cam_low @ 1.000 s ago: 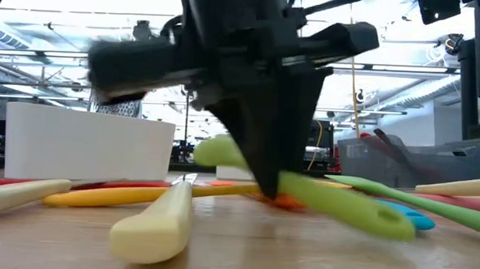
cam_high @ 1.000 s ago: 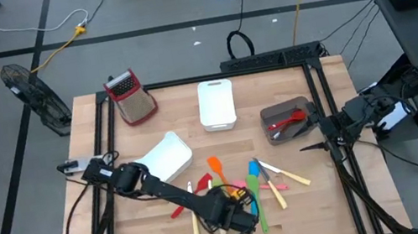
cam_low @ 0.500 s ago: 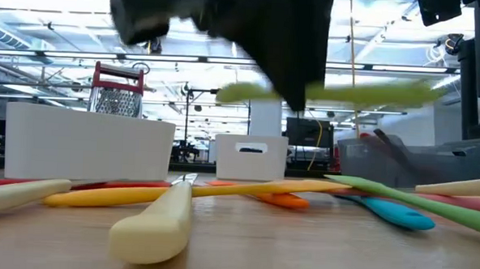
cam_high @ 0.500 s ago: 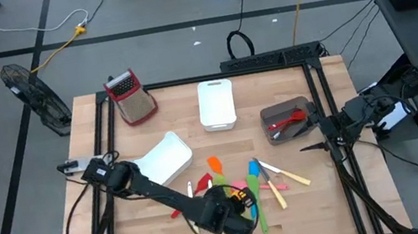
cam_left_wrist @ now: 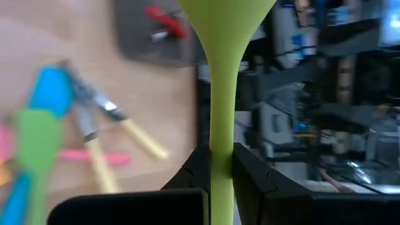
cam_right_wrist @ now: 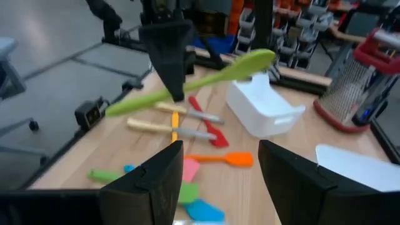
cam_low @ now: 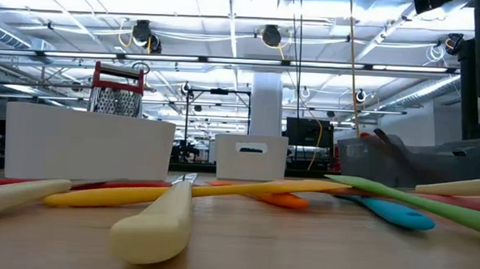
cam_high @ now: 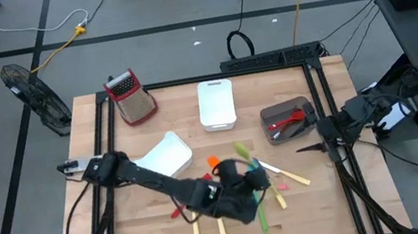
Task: Pick & Place Kitchen Items
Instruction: Put the green serving spoon into the black bin
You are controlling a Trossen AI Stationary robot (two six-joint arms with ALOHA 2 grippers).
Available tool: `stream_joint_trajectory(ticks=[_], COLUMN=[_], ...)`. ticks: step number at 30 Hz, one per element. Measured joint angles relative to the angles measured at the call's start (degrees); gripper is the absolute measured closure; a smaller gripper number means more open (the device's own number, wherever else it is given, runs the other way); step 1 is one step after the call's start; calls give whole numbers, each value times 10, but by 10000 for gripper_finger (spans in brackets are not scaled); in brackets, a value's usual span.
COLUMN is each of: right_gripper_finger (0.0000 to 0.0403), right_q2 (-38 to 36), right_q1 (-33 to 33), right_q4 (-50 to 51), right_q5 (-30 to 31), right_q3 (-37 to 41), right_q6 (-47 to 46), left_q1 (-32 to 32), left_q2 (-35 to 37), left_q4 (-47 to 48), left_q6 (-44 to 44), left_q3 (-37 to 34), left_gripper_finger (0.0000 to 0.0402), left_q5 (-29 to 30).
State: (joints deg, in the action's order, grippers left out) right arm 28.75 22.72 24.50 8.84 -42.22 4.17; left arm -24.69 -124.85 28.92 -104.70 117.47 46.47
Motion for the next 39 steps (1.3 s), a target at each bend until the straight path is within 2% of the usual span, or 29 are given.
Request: stream_joint_trajectory(ticks=[4, 10, 12, 15, 18, 21, 23, 27, 31, 34, 39], right_gripper_finger=[202, 202, 202, 202, 202, 202, 202, 202, 202, 202, 202], right_q2=[11, -1, -9, -19, -24, -22, -17, -4, 3, 9, 11], right_q1=[0, 0, 0, 0, 0, 0, 0, 0, 0, 0, 0], right_q4=[-20, -19, -17, -20, -35, -69, -103, -160, -174, -176, -176], right_q5=[0, 5, 28, 90, 184, 287, 323, 333, 338, 380, 433], right_q3=[0, 0, 0, 0, 0, 0, 0, 0, 0, 0, 0], right_q6=[42, 204, 248, 308, 366, 424, 456, 477, 490, 508, 528], left_q1=[23, 59, 68, 78, 85, 100, 113, 143, 175, 197, 224], left_q2=[6, 18, 28, 54, 80, 96, 100, 97, 88, 85, 86], left_q4=[-101, -205, -233, -235, -237, -266, -300, -362, -361, -362, -365], left_q6=[114, 229, 257, 296, 335, 376, 401, 418, 409, 401, 401], left_q3=[0, 0, 0, 1, 1, 1, 1, 1, 0, 0, 0], left_gripper_finger=[377, 377, 377, 377, 377, 377, 377, 377, 377, 377, 377], left_q5=[-21, -97, -110, -115, -112, -115, -129, -197, -249, -292, -321])
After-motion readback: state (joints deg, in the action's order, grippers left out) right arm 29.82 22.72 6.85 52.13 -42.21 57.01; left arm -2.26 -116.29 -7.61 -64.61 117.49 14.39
